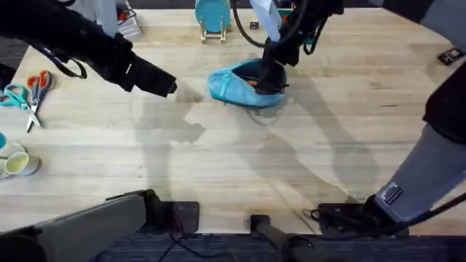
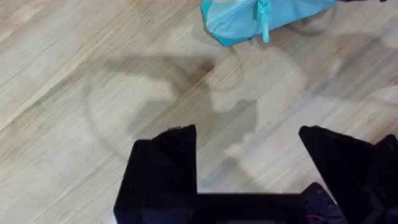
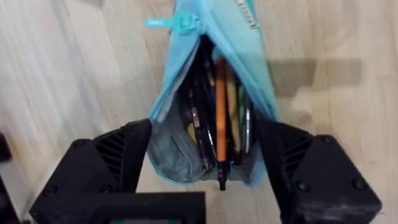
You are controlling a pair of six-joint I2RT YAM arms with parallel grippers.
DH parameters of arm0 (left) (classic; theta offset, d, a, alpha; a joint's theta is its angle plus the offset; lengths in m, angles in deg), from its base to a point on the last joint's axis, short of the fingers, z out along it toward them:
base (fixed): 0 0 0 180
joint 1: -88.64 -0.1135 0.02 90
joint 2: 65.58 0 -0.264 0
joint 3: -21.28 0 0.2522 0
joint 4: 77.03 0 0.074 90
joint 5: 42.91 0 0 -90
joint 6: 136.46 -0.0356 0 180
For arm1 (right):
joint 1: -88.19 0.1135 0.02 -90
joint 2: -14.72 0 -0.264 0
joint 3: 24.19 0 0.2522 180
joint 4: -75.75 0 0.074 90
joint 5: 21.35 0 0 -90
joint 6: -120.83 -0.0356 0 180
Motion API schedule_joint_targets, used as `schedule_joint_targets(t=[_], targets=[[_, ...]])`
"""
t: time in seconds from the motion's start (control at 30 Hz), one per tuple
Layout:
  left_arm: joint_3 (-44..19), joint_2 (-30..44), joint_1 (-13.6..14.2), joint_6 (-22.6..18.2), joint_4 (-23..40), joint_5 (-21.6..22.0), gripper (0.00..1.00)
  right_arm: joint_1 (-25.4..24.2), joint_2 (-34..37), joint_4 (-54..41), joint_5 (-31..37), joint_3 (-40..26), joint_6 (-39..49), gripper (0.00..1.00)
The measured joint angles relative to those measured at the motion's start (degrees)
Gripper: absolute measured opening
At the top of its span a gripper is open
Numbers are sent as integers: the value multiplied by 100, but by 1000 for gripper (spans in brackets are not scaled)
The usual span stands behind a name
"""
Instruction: Unzip the bag, pick up the pens from the table one at a time and place them inside, then zip the bag closed.
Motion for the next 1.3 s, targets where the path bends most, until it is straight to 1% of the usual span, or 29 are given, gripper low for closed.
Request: schedule_joint_targets(t=[0.13,0.4,0.47,0.7,0.83,1.0,1.17,1.3], targets=[[0,0,0,0,0,0,995,-2,0,-147,2,-364,-453,997],[0,0,0,0,0,2,995,-2,0,-688,23,-1382,-1188,998],[0,1,0,0,0,1,995,-2,0,-795,160,-1608,-1431,998],[0,0,0,0,0,0,995,-2,0,-1188,943,-2267,-2388,997],[0,1,0,0,0,1,995,-3,0,-1478,1325,-2541,-2927,998],[0,2,0,0,0,0,995,-2,0,-1780,1505,-2854,-3510,998],[0,0,0,0,-13,1,995,-3,-7,-1962,1470,-3033,-3856,998],[0,0,0,-4,-76,0,993,-4,-7,-2169,1186,-3035,-3967,998]])
